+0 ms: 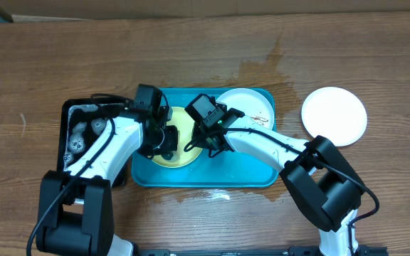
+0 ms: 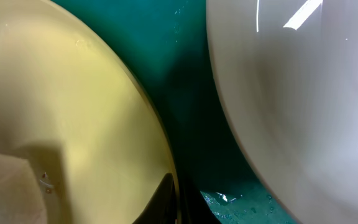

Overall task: Clean dirty plates on tray and stack at the side
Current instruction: 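Scrub the yellow plate with the sponge in the left gripper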

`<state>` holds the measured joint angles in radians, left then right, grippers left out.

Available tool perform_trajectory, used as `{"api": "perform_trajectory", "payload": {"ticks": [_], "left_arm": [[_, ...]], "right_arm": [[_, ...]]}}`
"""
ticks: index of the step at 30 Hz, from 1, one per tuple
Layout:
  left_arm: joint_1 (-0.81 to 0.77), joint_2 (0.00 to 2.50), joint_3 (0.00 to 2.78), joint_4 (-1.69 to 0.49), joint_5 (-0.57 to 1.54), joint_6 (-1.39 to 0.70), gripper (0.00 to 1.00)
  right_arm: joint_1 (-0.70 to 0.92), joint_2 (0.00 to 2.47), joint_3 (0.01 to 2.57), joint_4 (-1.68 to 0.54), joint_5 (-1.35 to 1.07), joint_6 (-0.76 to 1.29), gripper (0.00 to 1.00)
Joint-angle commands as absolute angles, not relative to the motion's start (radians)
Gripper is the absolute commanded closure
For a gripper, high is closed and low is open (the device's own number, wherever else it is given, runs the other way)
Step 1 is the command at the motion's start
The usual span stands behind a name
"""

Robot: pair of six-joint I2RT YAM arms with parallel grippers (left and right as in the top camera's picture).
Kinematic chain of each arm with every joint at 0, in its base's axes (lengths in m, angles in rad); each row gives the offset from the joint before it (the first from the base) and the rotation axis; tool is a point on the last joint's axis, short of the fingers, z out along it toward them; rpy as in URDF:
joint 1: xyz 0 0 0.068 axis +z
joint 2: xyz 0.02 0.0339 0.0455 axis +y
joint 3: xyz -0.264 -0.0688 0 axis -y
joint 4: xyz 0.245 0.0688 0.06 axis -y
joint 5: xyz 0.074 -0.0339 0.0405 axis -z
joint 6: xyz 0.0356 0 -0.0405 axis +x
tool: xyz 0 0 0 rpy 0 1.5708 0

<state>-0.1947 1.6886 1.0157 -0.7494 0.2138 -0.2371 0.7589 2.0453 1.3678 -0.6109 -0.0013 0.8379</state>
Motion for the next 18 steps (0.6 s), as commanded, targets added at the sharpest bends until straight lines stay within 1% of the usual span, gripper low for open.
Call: {"api": "perform_trajectory", "payload": {"ticks": [1,5,11,18], "left_arm": [[-0.191,1.667,0.967,-0.681,0.244,-0.252,0.96],[-0.191,1.667,0.937,-0.614,0.244,-0.26,0.96],[-0.191,1.667,0.904,-0.588,0.239,-0.289,0.96],[-0.191,1.667,0.838,-0.539,0.162,-0.303,0.96]], "right_arm": [[0.757,2.067,1.359,-0.611,-0.002,0.85,0.96],[0.757,2.067,1.359,-0.607,-0.002,0.85,0.96],[0.757,2.068,1.359,-0.603,-0.002,0.85,0.96],[0.757,2.069,1.359,-0.598,-0.002,0.85,0.96]]}}
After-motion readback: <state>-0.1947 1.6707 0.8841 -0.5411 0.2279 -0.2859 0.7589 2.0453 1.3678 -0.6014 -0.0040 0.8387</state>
